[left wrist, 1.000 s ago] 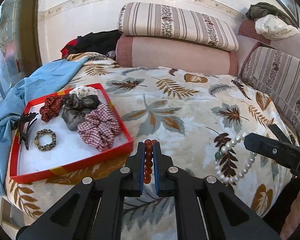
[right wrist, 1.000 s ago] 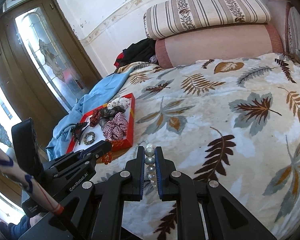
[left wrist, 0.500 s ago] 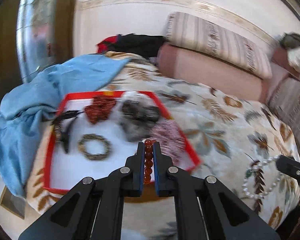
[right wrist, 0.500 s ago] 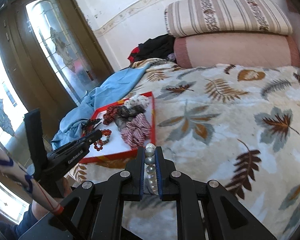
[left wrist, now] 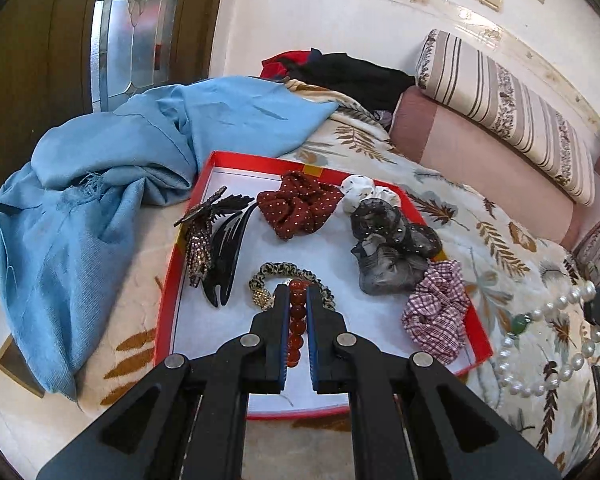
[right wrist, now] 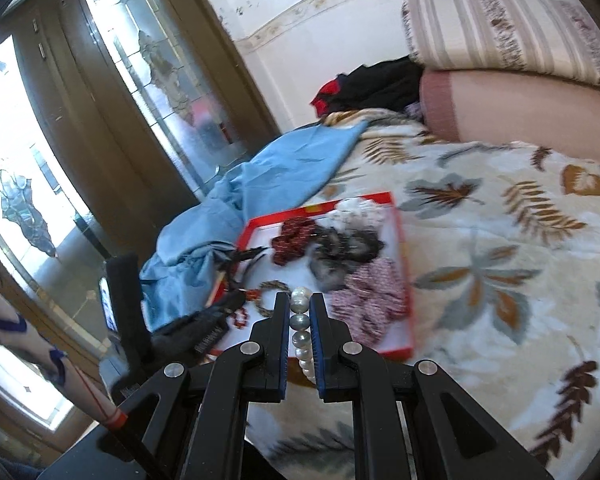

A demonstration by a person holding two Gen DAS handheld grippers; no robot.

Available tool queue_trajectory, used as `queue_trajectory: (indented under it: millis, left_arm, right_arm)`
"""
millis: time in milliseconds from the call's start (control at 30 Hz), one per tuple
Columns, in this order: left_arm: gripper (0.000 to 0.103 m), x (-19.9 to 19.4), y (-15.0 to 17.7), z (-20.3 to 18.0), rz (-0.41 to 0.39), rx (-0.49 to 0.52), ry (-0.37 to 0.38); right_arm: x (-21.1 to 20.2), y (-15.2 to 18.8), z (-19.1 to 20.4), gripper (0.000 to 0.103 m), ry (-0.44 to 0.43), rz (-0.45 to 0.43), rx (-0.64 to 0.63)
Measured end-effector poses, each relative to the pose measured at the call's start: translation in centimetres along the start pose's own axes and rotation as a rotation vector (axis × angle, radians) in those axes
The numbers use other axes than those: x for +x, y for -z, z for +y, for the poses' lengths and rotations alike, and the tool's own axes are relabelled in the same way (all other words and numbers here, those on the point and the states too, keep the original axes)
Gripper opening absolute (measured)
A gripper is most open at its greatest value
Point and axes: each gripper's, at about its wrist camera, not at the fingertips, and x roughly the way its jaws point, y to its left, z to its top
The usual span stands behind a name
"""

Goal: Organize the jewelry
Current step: 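Carry the red bead bracelet and pearl necklace over the tray, then lower both items into the tray and open both tools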

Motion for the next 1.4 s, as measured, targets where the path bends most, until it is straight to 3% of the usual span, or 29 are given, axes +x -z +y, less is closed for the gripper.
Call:
queue_trajectory:
  millis: [233,567,1400]
  left_arm:
    - [0.007,1.5,-0.1,0.3,0.038,-0.014,-0.045]
    - [0.007,3.2,0.0,0.5,0.089,-0.004,-0.101]
    - [0.007,4.3,0.2,-0.3,0.106,0.046,-0.133]
  right_arm:
    - [4.5,-0.7,0.3,0.011,-0.039,0.049,0.044]
    - [8.7,0.4,-0.9,0.011,-0.027,0.116,0.073]
    - [9.6,2.3,-4.3,0.011,0.065,0.144,0.105]
